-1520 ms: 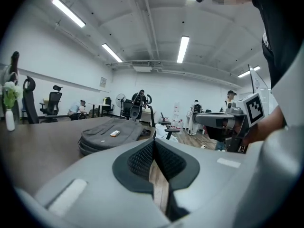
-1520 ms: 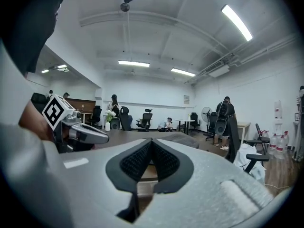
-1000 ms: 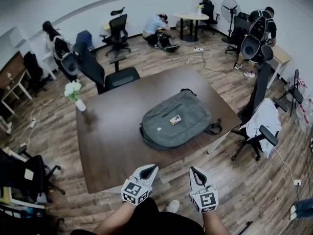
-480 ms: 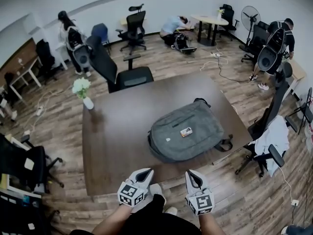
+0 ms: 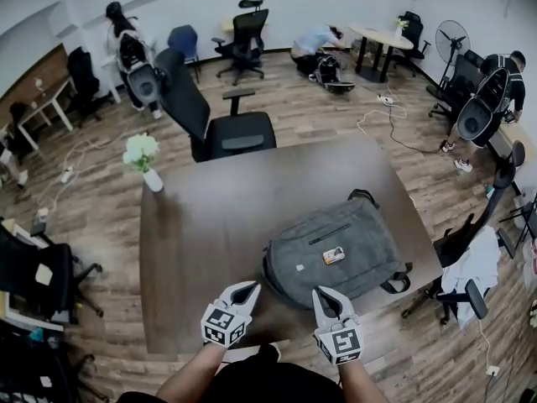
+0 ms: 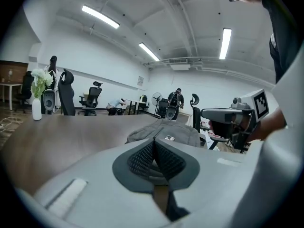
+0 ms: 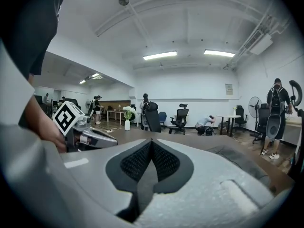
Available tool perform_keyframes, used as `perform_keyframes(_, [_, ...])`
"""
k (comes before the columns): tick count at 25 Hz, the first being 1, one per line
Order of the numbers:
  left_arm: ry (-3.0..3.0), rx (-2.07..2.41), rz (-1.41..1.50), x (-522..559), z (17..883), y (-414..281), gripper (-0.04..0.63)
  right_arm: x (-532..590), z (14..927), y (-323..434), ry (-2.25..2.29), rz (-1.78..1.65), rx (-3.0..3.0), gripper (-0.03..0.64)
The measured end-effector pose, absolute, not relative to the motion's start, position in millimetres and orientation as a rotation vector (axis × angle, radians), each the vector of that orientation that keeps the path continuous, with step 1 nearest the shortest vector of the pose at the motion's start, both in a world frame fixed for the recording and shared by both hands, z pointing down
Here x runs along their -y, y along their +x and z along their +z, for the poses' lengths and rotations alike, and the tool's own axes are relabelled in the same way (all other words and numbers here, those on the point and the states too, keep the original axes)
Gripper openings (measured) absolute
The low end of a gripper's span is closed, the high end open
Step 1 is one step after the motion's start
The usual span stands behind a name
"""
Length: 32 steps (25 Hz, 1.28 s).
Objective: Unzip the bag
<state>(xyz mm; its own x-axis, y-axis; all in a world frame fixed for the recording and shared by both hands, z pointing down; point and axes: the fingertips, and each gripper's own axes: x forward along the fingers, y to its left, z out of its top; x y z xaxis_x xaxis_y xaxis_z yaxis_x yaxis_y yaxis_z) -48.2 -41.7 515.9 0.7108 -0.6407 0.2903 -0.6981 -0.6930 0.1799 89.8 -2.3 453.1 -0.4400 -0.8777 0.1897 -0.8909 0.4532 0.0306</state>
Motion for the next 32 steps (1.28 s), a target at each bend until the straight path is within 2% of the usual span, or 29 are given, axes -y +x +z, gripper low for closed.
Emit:
perform_keyframes(13, [2.602, 1.062, 0.398, 101, 557, -77, 0.018, 62, 476, 69, 1.432, 0.133, 2.499, 0.003])
perform_keyframes(25, [2.640, 1.047, 0.775, 136, 602, -73, 0.018, 79, 513, 57, 1.186, 0.196, 2.521, 0.003])
perform_keyframes(27, [2.681, 0.996, 0.814, 143, 605, -65, 0.046, 78, 520, 54, 1.155, 0.208, 2.527, 0.003])
perform_keyframes(30, [2.736, 0.894, 0.879, 154, 612, -51, 0.052, 77, 530, 52, 1.118, 0.230, 2.520, 0.003])
perform_keyframes(32, [2.757, 0.816, 0.920, 159, 618, -44, 0.094, 76, 534, 50, 1.092, 0.231, 2.514, 0.003])
